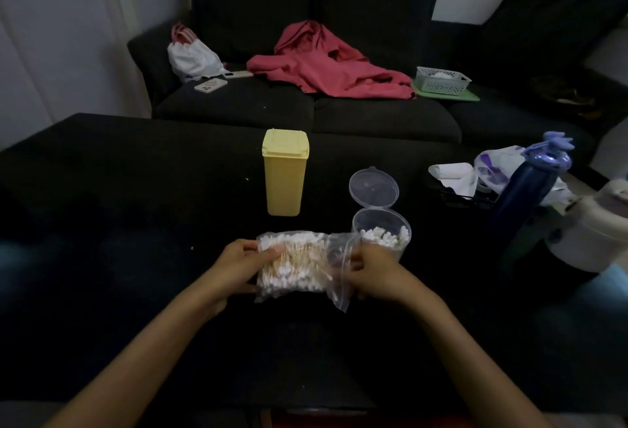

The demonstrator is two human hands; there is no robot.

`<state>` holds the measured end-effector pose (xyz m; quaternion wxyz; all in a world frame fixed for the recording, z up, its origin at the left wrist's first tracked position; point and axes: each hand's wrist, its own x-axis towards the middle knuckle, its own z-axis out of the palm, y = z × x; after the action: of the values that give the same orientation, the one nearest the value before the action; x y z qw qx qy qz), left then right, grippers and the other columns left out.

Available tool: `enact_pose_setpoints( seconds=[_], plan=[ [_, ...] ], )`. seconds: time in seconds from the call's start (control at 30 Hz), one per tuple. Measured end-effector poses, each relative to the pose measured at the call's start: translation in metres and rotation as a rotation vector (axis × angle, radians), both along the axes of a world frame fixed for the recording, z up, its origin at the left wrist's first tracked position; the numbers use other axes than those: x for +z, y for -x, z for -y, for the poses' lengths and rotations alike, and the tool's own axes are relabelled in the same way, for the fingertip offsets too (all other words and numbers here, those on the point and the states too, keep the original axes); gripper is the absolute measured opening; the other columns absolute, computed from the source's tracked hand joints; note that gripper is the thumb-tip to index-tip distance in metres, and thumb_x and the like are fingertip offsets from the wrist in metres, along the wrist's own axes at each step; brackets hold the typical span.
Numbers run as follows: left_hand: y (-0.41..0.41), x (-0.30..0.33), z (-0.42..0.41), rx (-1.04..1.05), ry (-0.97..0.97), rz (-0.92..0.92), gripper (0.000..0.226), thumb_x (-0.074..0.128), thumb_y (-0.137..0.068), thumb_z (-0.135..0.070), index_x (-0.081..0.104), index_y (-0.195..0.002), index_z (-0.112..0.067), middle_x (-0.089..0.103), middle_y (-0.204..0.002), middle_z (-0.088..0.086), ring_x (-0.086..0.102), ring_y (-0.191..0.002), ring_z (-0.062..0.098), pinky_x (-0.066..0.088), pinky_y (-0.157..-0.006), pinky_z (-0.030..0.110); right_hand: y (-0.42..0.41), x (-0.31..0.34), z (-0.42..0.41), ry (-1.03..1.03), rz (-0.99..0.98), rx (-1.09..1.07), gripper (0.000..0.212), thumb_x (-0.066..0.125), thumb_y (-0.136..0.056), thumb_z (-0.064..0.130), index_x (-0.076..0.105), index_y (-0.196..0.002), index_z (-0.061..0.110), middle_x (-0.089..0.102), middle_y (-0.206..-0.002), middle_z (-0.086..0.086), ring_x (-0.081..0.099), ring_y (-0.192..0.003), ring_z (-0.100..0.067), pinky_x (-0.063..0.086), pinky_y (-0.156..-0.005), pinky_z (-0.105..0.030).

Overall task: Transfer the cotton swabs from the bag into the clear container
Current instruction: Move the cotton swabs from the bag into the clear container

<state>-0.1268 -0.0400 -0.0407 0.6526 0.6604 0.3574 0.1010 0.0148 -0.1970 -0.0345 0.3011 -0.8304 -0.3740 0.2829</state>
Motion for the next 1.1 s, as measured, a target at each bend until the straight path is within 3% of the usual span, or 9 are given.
enact_pose_setpoints(
  seconds=[0.1, 0.2, 0.4, 0.6, 0.67, 0.8, 0.9, 0.97, 1.1],
  plan=[
    [0.0, -0.002, 0.0, -0.019, 0.034, 0.004, 0.018, 0.062, -0.089, -0.027, 0.053, -0.103, -0.018, 0.068, -0.095, 0.003, 0.065, -0.081, 0.011, 0.051, -0.057, 0.023, 0.004, -0.001, -0.001, -0.033, -0.017, 0.03, 0.026, 0.056, -0.093, 0.022, 0.068, -0.1, 0.001, 0.069, -0.095, -0.018, 0.064, -0.08, -0.022, 0.052, -0.072, -0.027],
    [0.0, -0.001, -0.001, -0.046, 0.068, 0.024, 0.027, 0.064, -0.088, -0.024, 0.054, -0.112, -0.016, 0.069, -0.1, 0.004, 0.067, -0.085, 0.011, 0.052, -0.056, 0.021, 0.005, 0.003, -0.002, -0.145, -0.054, -0.062, 0.021, 0.062, -0.089, 0.027, 0.073, -0.093, 0.01, 0.072, -0.095, -0.009, 0.066, -0.09, -0.02, 0.052, -0.084, -0.033],
    [0.0, -0.002, 0.0, -0.087, 0.008, -0.011, 0.051, 0.075, -0.078, -0.014, 0.046, -0.12, -0.016, 0.06, -0.111, 0.001, 0.064, -0.098, 0.015, 0.056, -0.073, 0.03, 0.005, 0.0, -0.002, -0.084, 0.04, 0.034, 0.023, 0.058, -0.089, 0.012, 0.067, -0.088, -0.01, 0.068, -0.091, -0.026, 0.065, -0.088, -0.037, 0.052, -0.08, -0.047],
    [-0.002, -0.006, 0.004, -0.127, -0.09, -0.002, 0.06, 0.078, -0.075, -0.012, 0.044, -0.124, -0.016, 0.057, -0.119, 0.003, 0.06, -0.106, 0.016, 0.055, -0.076, 0.026, 0.007, -0.007, -0.009, -0.13, 0.131, -0.1, 0.033, 0.06, -0.08, -0.003, 0.062, -0.048, 0.007, 0.062, -0.062, -0.001, 0.058, -0.061, -0.005, 0.053, -0.062, -0.023],
    [-0.003, -0.006, 0.001, -0.124, -0.075, 0.006, 0.062, 0.078, -0.075, -0.013, 0.043, -0.126, -0.017, 0.057, -0.12, 0.003, 0.06, -0.107, 0.016, 0.055, -0.079, 0.028, 0.004, -0.007, -0.009, -0.136, 0.13, -0.124, 0.032, 0.061, -0.081, -0.001, 0.063, -0.05, 0.003, 0.063, -0.057, -0.005, 0.059, -0.056, -0.006, 0.048, -0.055, -0.018],
    [-0.006, -0.006, 0.0, -0.125, -0.107, 0.003, 0.057, 0.077, -0.076, -0.011, 0.042, -0.12, -0.018, 0.054, -0.122, 0.004, 0.06, -0.105, 0.017, 0.054, -0.078, 0.027, 0.002, -0.008, -0.009, -0.106, 0.162, -0.142, 0.03, 0.062, -0.079, 0.005, 0.061, -0.049, 0.003, 0.068, -0.058, -0.004, 0.067, -0.06, -0.019, 0.055, -0.053, -0.03],
    [-0.006, -0.008, -0.001, -0.097, -0.252, -0.024, 0.057, 0.08, -0.072, -0.016, 0.041, -0.114, -0.021, 0.054, -0.122, 0.004, 0.061, -0.103, 0.017, 0.055, -0.084, 0.036, 0.006, -0.003, -0.008, -0.081, 0.23, -0.178, 0.038, 0.068, -0.078, 0.014, 0.057, -0.043, 0.017, 0.057, -0.045, 0.013, 0.058, -0.05, -0.005, 0.045, -0.045, -0.018],
    [-0.004, -0.007, -0.001, -0.083, -0.427, -0.054, 0.07, 0.084, -0.067, -0.027, 0.04, -0.122, -0.021, 0.051, -0.127, 0.002, 0.057, -0.109, 0.015, 0.051, -0.093, 0.042, 0.007, 0.0, -0.007, -0.077, 0.203, -0.162, 0.027, 0.072, -0.078, 0.021, 0.061, -0.053, 0.022, 0.059, -0.054, 0.011, 0.059, -0.059, -0.004, 0.045, -0.049, -0.015],
    [-0.001, 0.007, 0.002, -0.244, -0.983, -0.041, 0.101, 0.079, -0.07, -0.034, 0.015, -0.149, -0.028, 0.021, -0.151, -0.006, 0.022, -0.138, 0.012, 0.025, -0.113, 0.035, 0.011, 0.003, -0.007, -0.074, 0.161, -0.08, 0.022, 0.07, -0.08, 0.015, 0.06, -0.061, 0.018, 0.059, -0.064, 0.009, 0.058, -0.063, -0.005, 0.04, -0.048, -0.006]
  ],
)
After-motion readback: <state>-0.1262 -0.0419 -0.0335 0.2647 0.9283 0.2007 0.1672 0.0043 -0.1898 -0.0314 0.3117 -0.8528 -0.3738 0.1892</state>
